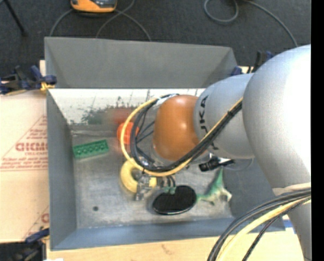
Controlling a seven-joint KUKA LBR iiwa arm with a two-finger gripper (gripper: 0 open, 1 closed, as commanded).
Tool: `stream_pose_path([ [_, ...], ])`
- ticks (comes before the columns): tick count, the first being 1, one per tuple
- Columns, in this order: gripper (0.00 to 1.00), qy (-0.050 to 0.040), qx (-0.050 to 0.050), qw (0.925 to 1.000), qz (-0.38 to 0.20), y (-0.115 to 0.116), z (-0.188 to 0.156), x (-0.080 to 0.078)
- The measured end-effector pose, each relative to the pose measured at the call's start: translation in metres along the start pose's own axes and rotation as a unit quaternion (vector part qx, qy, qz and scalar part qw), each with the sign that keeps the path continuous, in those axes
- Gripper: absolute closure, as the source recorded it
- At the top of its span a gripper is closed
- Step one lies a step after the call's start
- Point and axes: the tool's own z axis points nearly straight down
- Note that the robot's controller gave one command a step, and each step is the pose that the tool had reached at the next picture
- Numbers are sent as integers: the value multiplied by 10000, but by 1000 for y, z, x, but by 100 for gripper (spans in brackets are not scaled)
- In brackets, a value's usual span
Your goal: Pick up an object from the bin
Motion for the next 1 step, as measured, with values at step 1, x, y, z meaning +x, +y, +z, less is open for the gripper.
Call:
stream_pose_path([
  [1,100,0,10,9997,-261,-13,-122,-20],
])
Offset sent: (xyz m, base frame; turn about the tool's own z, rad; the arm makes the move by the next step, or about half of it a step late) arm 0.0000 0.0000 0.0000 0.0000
